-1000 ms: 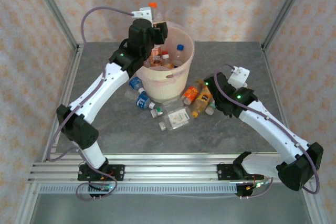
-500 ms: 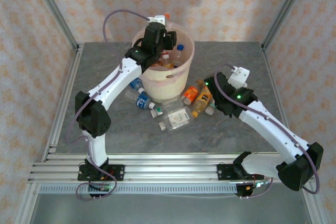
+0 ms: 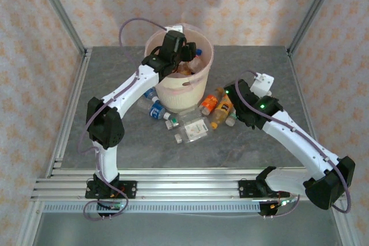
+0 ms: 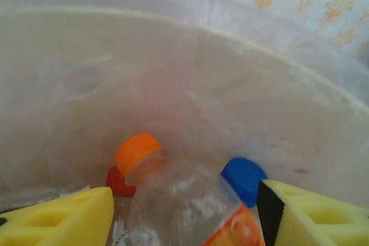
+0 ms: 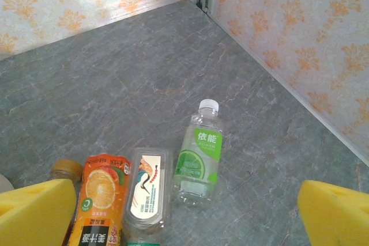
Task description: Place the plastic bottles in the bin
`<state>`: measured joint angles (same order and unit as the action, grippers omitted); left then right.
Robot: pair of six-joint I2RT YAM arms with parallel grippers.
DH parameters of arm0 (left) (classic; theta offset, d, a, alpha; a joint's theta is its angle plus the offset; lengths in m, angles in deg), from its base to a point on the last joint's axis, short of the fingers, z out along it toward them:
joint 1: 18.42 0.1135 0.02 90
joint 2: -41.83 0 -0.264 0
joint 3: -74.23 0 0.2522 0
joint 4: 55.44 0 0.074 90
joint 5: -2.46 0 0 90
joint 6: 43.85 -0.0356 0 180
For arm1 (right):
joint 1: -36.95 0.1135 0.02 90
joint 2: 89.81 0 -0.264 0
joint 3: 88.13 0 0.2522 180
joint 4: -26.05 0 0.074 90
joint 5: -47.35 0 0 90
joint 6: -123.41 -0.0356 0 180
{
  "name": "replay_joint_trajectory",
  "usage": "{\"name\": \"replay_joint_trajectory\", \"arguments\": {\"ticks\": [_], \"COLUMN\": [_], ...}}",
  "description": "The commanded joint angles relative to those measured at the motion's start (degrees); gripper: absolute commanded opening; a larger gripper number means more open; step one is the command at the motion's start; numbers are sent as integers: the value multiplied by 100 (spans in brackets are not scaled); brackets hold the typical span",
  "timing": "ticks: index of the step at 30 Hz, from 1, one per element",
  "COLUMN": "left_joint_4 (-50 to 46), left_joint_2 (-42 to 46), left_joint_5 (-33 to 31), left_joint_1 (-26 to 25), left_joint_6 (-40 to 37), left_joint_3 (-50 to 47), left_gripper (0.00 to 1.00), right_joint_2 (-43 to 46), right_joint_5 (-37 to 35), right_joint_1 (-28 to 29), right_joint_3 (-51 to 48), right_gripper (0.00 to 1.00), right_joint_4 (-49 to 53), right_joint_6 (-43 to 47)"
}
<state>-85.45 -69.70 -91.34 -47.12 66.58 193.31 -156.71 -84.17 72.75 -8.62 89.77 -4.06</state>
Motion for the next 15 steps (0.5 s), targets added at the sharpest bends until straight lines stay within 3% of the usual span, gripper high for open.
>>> {"name": "replay_joint_trajectory", "arguments": {"ticks": [1,10,15], "left_joint_4": [47,16,0], "left_joint_2": [175,698,1178], "left_joint_5": [-54,-670,-916], "left_joint_1": [53,52,63], "left_joint_6": [163,389,401], "left_joint_3": [-151,-480,-750], "left_gripper": [68,72,82], "right_joint_2": [33,30,89], "right_joint_5": [0,116,423], "right_joint_1": [-46,-48,-58], "right_joint_3": [78,386,447], "right_gripper": [99,99,99], "right_joint_4": [155,339,348], "right_joint_6": [-35,56,17]}}
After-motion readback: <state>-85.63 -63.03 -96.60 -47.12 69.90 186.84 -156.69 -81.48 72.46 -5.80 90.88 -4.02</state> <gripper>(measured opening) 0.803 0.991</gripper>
